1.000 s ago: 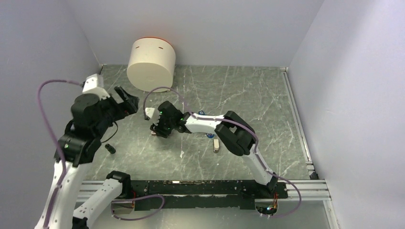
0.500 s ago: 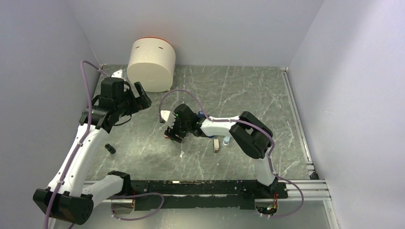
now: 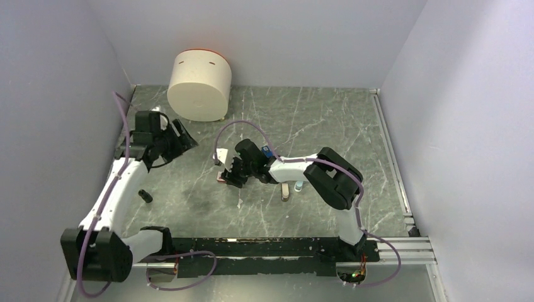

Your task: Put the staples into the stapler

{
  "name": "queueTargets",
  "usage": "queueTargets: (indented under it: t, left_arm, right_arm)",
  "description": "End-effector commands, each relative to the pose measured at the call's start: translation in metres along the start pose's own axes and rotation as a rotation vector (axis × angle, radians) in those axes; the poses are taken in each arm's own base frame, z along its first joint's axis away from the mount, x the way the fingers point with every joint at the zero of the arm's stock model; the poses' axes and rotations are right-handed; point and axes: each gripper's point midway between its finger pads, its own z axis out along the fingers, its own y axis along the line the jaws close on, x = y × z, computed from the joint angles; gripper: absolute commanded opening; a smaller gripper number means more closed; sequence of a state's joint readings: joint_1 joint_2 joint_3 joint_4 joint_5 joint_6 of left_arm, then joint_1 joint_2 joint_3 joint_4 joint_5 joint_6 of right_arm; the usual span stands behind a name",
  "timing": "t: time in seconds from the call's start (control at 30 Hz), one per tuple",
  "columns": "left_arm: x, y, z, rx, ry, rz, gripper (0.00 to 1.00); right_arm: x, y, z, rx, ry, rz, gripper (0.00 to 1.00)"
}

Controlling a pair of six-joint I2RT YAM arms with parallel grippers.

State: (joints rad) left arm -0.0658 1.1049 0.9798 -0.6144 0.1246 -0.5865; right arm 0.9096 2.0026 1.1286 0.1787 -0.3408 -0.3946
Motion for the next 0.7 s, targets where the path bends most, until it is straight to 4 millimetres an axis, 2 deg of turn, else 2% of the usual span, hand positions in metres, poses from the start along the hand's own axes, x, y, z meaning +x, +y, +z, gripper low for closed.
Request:
queueTargets:
  t: [0.0, 0.1, 0.23, 0.5, 0.67]
  left_arm:
    - [0.045, -0.022, 0.026, 0.212, 0.211, -0.041, 0.80]
    - [0.070, -0.021, 0.047, 0.265, 0.310, -0.075, 0.76]
    - [0.097, -0.017, 0.065, 0.302, 0.403, -0.136, 0.61]
    - [0.125, -0.005, 0.103, 0.225, 0.458, -0.149, 0.60]
    - [0.130, 0.003, 0.117, 0.177, 0.447, -0.127, 0.51]
  right_arm:
    - [0.041, 0.003, 0.001, -0.001, 0.102, -0.003, 0.50]
    - [0.037, 0.003, 0.003, -0.004, 0.079, -0.001, 0.49]
    - [0.032, 0.003, 0.005, -0.012, 0.068, -0.008, 0.49]
    - [0.030, 0.000, 0.011, -0.016, 0.070, -0.027, 0.48]
    - [0.027, 0.000, 0.010, -0.019, 0.062, -0.033, 0.46]
